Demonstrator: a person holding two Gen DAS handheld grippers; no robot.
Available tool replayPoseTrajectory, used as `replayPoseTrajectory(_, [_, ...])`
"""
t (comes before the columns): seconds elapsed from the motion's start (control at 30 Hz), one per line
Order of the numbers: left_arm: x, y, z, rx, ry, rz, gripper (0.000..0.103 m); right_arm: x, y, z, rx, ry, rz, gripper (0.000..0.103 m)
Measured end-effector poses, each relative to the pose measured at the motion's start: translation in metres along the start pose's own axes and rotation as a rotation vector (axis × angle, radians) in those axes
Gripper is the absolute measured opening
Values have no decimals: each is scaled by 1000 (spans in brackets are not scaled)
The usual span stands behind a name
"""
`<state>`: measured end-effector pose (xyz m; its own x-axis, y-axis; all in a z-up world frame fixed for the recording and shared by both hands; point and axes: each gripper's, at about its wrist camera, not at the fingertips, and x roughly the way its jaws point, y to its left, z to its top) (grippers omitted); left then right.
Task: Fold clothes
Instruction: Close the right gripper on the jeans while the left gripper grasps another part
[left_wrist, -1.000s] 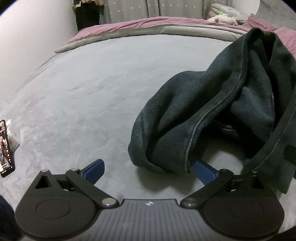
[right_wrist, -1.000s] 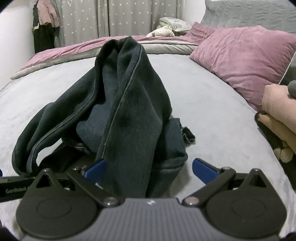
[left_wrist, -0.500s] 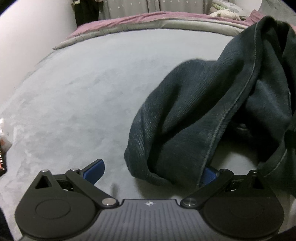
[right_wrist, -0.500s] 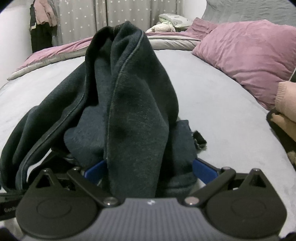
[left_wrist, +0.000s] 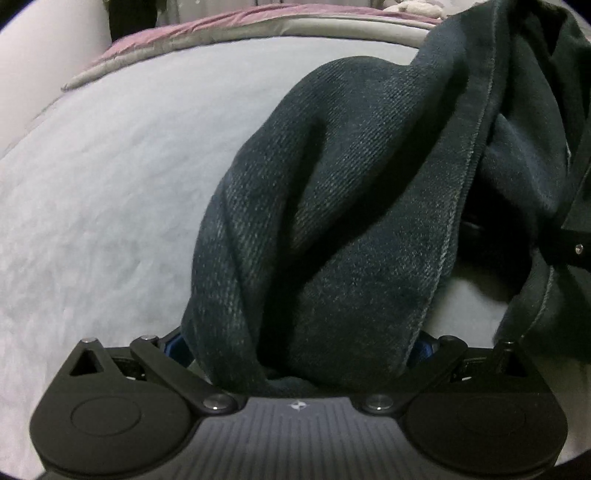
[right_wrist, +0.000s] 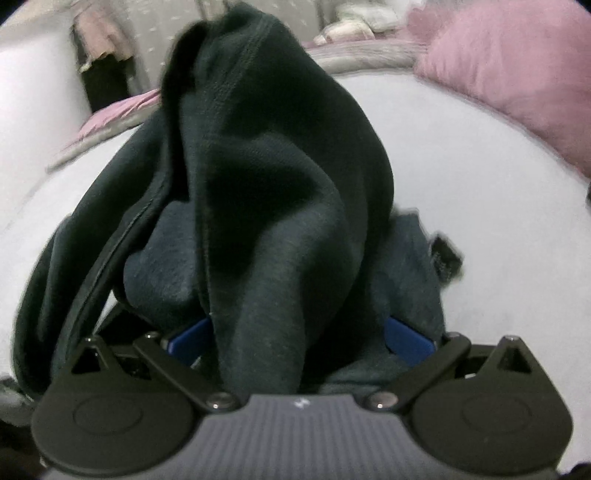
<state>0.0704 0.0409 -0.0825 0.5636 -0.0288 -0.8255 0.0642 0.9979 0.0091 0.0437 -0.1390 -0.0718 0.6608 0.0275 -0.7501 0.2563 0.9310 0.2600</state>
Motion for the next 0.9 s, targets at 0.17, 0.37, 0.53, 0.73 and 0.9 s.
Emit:
replayPoseTrajectory(0.17, [-5,11,-1,-18,9,-24,103,-7,-4,1,1,9,7,103])
replayPoseTrajectory(0.37, [-22,29,-6,-64,-28,-82,86,-26,-13,0,28,-38,9,88])
replayPoseTrajectory(0.53, [-39,44,-11,-69,-89,-145,65,-42,-21,2,37,-74,28,45])
replayPoseTrajectory(0.73, [-57,54,-12,-46,-162,-226,43,-55,-29,2,53,-93,53,17])
replayPoseTrajectory(0.9, [-71,62,-13,-28,-223,-294,32,-68,-32,4,25,-130,35,15])
